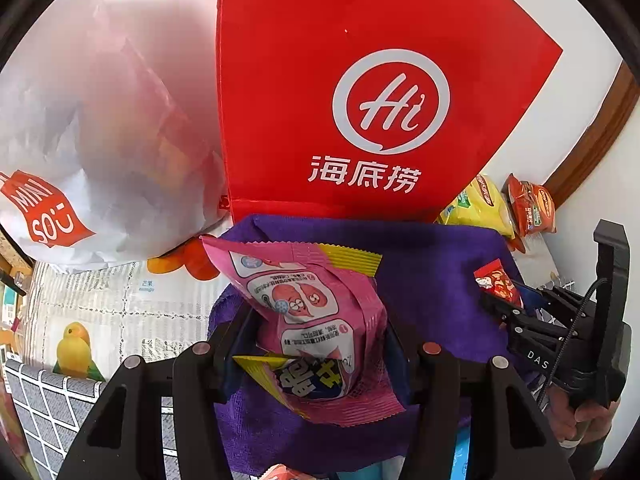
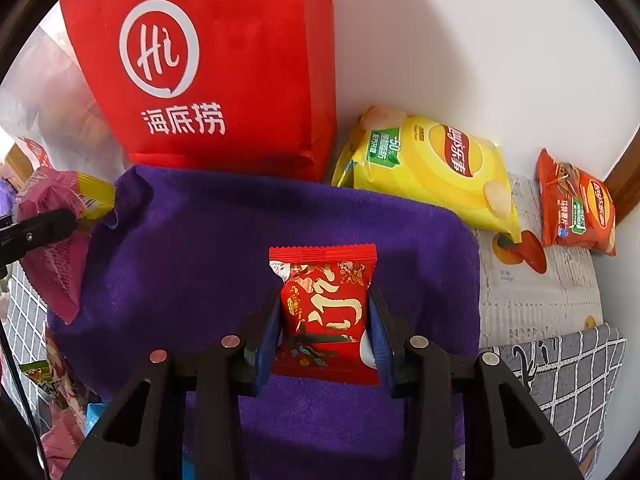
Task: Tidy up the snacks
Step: 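Carry the red packet and pink bag up over the purple towel with both tools, then open the right tool to drop the red packet on the towel while the left tool releases the pink bag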
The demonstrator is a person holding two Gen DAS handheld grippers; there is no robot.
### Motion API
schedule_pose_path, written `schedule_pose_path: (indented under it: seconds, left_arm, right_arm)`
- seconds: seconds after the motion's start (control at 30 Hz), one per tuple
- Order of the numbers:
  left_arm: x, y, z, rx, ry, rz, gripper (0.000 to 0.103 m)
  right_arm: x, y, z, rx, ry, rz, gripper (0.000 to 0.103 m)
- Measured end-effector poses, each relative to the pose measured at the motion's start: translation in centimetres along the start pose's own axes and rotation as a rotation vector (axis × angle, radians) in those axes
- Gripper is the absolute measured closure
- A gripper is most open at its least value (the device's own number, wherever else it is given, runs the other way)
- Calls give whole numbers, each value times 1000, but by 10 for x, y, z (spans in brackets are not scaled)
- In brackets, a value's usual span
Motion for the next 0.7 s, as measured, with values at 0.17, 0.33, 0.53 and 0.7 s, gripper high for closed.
schedule_pose_path:
  seconds: [0.17,0.33,0.53,0.7]
  left_arm:
    - [0,-1,0,2,-1,2,48]
    - [2,-5,-3,12,-6,13,48]
    - [4,-9,-8,31,-14,20,48]
    - [7,-14,-16,46,-28,33,48]
  right_arm:
    - [2,-6,-2,5,-8,24,61]
    - [3,-9,-2,6,-5,40,61]
    - [3,-8,0,10,3,37,59]
    - [2,-6,-1,4,3,46,47]
Point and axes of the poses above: each gripper's, at about its wrist camera, not at the fingertips, and y roughly against the way its jaws point, z to its left, x to its underside, the point moved 5 cm from there along -y, roughly the way its jaws point, and after that the axes turned 3 degrees about -y, right-handed, at the moved point
